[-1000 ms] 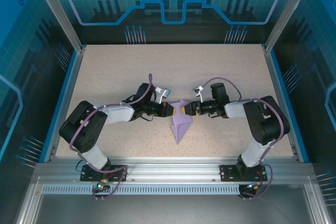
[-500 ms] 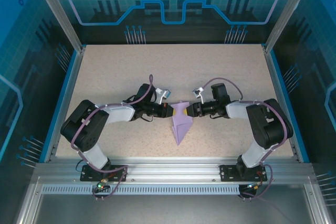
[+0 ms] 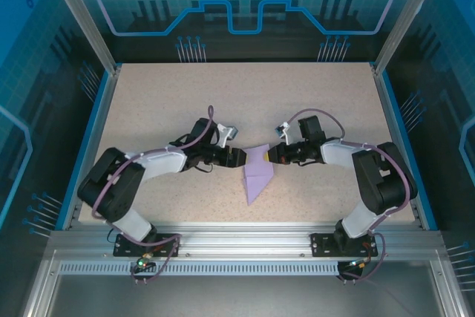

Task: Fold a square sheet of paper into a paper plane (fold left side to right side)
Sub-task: Fold the wing for the fifth time at the center of the table.

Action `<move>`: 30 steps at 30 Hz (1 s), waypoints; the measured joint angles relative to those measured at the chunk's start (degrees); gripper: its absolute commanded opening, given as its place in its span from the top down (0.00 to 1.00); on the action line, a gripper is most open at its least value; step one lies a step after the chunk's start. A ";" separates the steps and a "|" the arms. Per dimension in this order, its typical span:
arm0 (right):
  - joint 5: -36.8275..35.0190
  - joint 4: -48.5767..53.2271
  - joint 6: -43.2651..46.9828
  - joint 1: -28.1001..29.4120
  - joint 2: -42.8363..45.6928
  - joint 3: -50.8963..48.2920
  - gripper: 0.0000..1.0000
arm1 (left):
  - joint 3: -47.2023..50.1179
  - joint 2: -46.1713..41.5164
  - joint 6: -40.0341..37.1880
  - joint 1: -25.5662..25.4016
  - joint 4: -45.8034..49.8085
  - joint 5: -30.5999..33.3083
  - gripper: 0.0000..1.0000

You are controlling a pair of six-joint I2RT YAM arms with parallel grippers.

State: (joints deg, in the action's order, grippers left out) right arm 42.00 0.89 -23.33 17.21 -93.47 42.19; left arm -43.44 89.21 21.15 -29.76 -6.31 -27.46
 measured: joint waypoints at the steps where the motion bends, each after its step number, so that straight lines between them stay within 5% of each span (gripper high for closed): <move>1: -0.81 1.57 -1.03 0.02 0.09 0.68 0.99 | 0.11 -2.36 -0.48 -0.22 1.05 1.33 0.38; 7: -4.44 9.07 -5.95 0.15 0.13 4.46 0.99 | -0.92 -12.92 -4.74 -9.55 11.08 12.20 0.38; 16: -6.05 15.61 -10.19 0.72 -2.08 9.81 0.99 | -6.54 -9.27 -6.10 -29.51 23.96 28.17 0.36; 30: -7.13 17.44 -11.89 2.03 -4.20 10.78 1.00 | -24.39 13.09 -1.92 -36.52 34.67 43.21 0.35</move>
State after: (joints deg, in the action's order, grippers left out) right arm 34.87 18.33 -35.22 19.25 -97.67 52.97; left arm -67.83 102.30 19.22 -66.28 28.36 15.75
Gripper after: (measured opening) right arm 0.044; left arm 0.649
